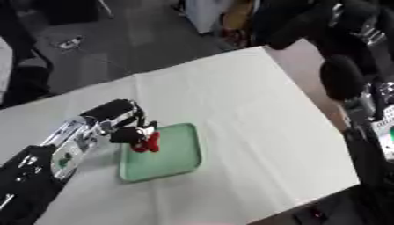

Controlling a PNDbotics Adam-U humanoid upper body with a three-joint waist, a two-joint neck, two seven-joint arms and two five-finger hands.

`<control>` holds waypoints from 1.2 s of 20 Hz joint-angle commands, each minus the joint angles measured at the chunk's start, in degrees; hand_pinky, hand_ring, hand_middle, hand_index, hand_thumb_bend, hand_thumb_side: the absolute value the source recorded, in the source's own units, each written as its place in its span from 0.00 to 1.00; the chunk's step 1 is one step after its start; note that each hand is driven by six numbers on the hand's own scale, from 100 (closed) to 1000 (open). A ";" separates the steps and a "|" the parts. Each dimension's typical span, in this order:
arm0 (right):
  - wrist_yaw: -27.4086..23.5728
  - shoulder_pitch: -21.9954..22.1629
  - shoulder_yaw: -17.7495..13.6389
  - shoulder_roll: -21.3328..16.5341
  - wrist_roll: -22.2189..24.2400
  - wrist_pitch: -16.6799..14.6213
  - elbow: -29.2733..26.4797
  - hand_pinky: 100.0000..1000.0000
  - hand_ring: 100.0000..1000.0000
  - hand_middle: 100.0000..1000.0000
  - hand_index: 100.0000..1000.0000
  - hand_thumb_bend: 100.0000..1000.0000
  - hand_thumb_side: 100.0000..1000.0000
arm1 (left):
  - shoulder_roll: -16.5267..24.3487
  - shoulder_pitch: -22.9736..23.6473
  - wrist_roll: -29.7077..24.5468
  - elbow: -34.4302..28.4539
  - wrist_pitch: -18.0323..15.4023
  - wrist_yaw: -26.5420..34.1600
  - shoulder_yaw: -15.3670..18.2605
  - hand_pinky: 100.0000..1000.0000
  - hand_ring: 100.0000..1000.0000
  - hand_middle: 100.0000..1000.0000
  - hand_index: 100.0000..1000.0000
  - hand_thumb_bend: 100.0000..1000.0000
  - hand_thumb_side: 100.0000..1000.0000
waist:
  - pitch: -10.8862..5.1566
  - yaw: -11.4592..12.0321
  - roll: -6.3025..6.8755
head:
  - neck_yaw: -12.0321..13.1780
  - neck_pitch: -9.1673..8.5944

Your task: Pick up objects on the table and place them in the box.

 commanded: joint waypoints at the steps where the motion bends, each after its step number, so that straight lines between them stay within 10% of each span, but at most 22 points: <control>1: -0.49 -1.65 -0.10 -0.14 0.07 -0.12 -0.83 0.58 0.62 0.60 0.67 0.00 0.76 | 0.72 -0.70 1.01 -0.57 -1.53 0.45 -0.21 0.00 0.00 0.19 0.45 0.00 0.79 | -0.70 -0.10 -0.11 | 0.10 0.00; 2: -0.52 -1.67 -0.11 -0.13 0.07 -0.14 -0.83 0.58 0.62 0.60 0.67 0.00 0.76 | 0.80 -0.70 1.29 -0.68 -1.94 0.23 -0.38 0.06 0.23 0.47 0.61 0.00 0.80 | -0.70 -0.12 -0.08 | 0.04 0.11; 3: -0.54 -1.68 -0.12 -0.13 0.08 -0.14 -0.83 0.58 0.62 0.60 0.67 0.00 0.76 | 0.88 -0.72 1.34 -0.72 -2.24 -0.14 -0.49 0.01 0.17 0.43 0.58 0.00 0.80 | -0.70 -0.12 -0.06 | -0.03 0.21; 4: -0.55 -1.68 -0.11 -0.13 0.09 -0.14 -0.83 0.58 0.62 0.60 0.67 0.00 0.76 | 0.95 -0.76 1.33 -0.70 -2.42 -0.52 -0.50 0.29 0.45 0.64 0.70 0.09 0.83 | -0.71 -0.12 -0.05 | -0.08 0.31; 8: -0.53 -1.64 -0.12 -0.20 0.12 -0.13 -0.83 0.58 0.62 0.60 0.67 0.00 0.76 | 1.29 -0.99 1.69 -1.03 -2.58 -2.08 -0.28 0.59 0.72 0.84 0.82 0.23 0.90 | -0.71 -0.01 -0.02 | -0.05 0.58; 16: -0.08 -1.14 -0.35 -0.95 -0.06 -0.19 -0.83 0.58 0.62 0.60 0.67 0.00 0.77 | 5.29 2.75 4.86 -9.28 1.50 0.90 1.66 0.58 0.72 0.87 0.85 0.23 0.92 | -0.76 0.81 -0.03 | -0.41 1.02; 24: 2.14 0.95 -3.52 -2.71 -4.14 1.06 -0.83 0.58 0.60 0.59 0.67 0.00 0.74 | 14.50 16.83 11.89 -38.51 15.74 12.96 10.05 0.47 0.60 0.82 0.83 0.20 0.86 | -0.83 2.34 -0.34 | -1.66 2.38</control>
